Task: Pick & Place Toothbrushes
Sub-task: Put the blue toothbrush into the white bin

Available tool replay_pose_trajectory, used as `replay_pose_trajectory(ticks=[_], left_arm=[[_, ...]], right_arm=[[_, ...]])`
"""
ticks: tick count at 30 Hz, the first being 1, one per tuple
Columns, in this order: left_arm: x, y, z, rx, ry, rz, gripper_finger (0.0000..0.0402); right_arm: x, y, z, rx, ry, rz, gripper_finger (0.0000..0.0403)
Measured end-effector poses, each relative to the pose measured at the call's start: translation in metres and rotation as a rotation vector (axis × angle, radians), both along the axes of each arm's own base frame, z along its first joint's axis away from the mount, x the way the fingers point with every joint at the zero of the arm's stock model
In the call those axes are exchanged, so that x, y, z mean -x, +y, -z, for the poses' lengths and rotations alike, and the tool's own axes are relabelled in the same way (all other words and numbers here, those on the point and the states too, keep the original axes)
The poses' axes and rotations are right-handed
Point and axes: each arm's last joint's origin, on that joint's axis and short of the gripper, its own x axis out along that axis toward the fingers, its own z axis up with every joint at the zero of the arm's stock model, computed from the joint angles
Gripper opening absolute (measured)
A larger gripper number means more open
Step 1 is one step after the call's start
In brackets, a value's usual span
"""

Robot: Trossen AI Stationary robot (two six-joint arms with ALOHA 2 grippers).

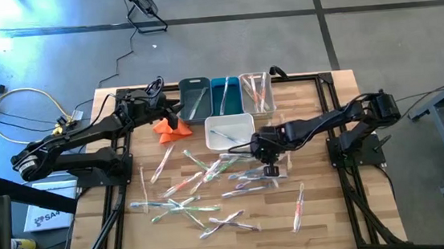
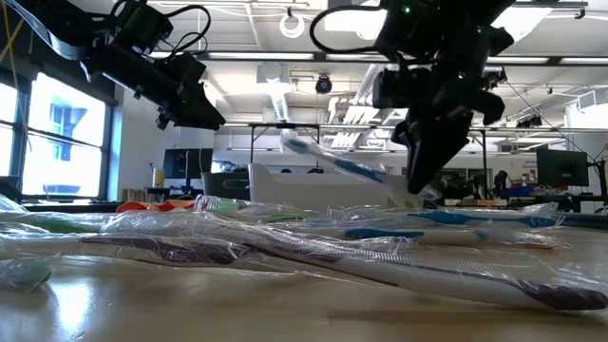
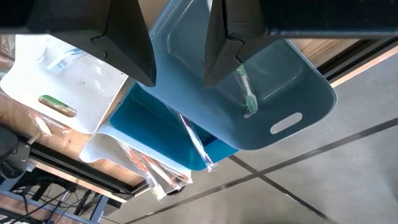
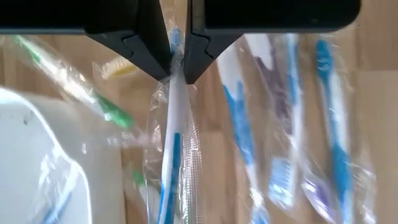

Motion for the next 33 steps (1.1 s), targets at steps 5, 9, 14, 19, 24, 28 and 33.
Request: replay_pose_trajectory(ticks=[5, 9, 14, 19, 24, 28, 33], left_arm=[[0.0, 0.0, 0.0, 0.0, 0.0, 0.0, 0.0133], [0.0, 0.0, 0.0, 0.0, 0.0, 0.0, 0.0133], [0.0, 0.0, 0.0, 0.0, 0.0, 0.0, 0.0133], [0.0, 0.0, 0.0, 0.0, 0.0, 0.0, 0.0133], [0.0, 0.0, 0.0, 0.0, 0.0, 0.0, 0.0133], [0.0, 0.0, 0.0, 0.0, 0.0, 0.0, 0.0133], [0.0, 0.0, 0.0, 0.0, 0.0, 0.0, 0.0133]], right_arm=[[-0.008, 0.003, -0.012, -0.042, -0.042, -0.023, 0.0031], [-0.013, 0.004, -0.021, -0.07, -0.073, -0.038, 0.0031], [-0.018, 0.004, -0.028, -0.078, -0.097, -0.03, 0.0031], [-0.022, 0.004, -0.036, -0.076, -0.125, -0.03, 0.0031], [-0.023, 0.002, -0.038, -0.059, -0.131, -0.009, 0.0031], [-0.023, -0.005, -0.038, -0.078, -0.128, 0.067, 0.0031], [-0.018, -0.015, -0.043, -0.081, -0.123, 0.105, 0.0031]])
